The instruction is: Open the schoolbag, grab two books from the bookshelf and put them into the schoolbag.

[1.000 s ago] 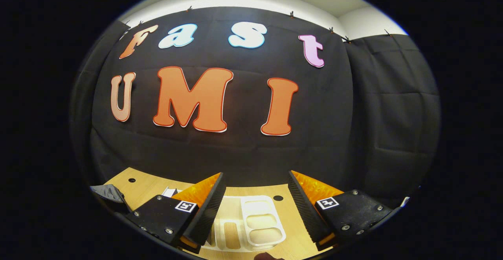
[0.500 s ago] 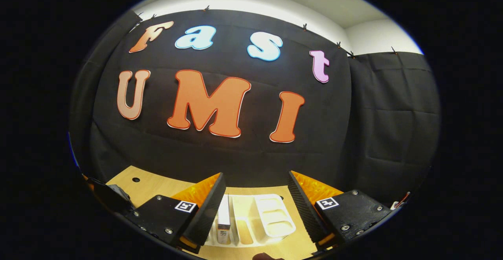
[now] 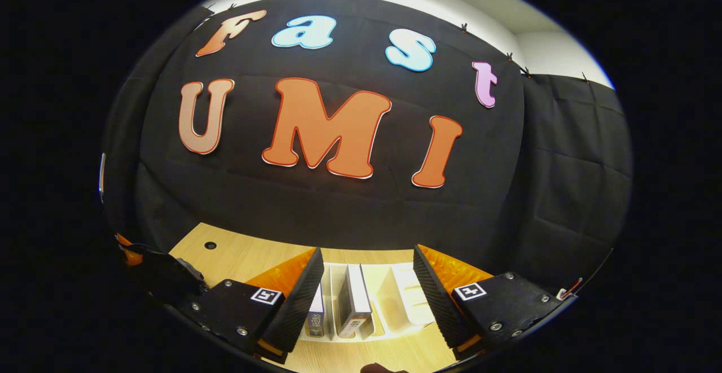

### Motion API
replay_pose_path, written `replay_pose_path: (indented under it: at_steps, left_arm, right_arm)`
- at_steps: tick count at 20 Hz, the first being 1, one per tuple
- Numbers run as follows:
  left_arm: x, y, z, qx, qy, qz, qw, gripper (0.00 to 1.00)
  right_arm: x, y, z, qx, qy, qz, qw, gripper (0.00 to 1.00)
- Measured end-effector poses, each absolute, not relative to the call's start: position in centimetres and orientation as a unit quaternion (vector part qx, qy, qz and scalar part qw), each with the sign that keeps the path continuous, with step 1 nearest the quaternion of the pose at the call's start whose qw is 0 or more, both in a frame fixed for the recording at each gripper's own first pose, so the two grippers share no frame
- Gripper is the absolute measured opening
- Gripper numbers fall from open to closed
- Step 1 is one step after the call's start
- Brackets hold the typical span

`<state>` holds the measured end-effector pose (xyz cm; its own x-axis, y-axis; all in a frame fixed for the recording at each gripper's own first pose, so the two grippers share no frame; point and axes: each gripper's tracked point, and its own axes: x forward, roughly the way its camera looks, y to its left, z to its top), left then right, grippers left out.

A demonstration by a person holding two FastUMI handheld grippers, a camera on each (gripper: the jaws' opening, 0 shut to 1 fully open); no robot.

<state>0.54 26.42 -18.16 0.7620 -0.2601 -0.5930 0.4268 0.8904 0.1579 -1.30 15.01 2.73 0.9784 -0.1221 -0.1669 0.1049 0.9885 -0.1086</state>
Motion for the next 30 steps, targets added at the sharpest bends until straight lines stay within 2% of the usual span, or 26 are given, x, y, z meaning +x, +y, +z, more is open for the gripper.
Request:
replay_pose_path:
  at_steps: [4, 7, 10, 14, 20, 23, 28, 30]
  left_arm:
    - [1.0, 25.9, -17.5, 0.129, 0.314, -0.217, 0.915, 0.05]
    - [1.0, 25.6, -16.9, 0.110, 0.336, -0.235, 0.905, 0.06]
    - [1.6, 25.6, -16.5, 0.128, 0.353, -0.234, 0.897, 0.05]
    - [1.8, 25.1, -15.3, 0.127, 0.359, -0.236, 0.894, 0.06]
    - [2.7, 24.8, -14.4, 0.146, 0.369, -0.227, 0.889, 0.05]
    - [2.6, 24.3, -14.2, 0.156, 0.371, -0.227, 0.887, 0.05]
    - [2.4, 23.9, -14.5, 0.154, 0.381, -0.220, 0.885, 0.06]
    - [2.1, 23.9, -14.5, 0.154, 0.383, -0.221, 0.883, 0.05]
  right_arm:
    - [0.1, 16.4, 1.8, -0.078, 0.128, -0.035, 0.988, 0.95]
    - [1.5, 18.6, -0.9, -0.058, 0.190, 0.027, 0.980, 0.95]
    - [3.0, 19.7, -3.4, -0.018, 0.261, 0.062, 0.963, 0.96]
    - [4.8, 19.1, -5.5, -0.034, 0.311, 0.074, 0.947, 0.96]
    - [5.6, 20.7, -9.0, -0.061, 0.402, 0.133, 0.904, 0.96]
    - [6.5, 22.1, -10.1, -0.035, 0.436, 0.158, 0.885, 0.97]
    - [8.4, 21.6, -14.0, -0.043, 0.498, 0.145, 0.854, 0.93]
    - [9.0, 21.3, -15.9, -0.055, 0.522, 0.131, 0.841, 0.88]
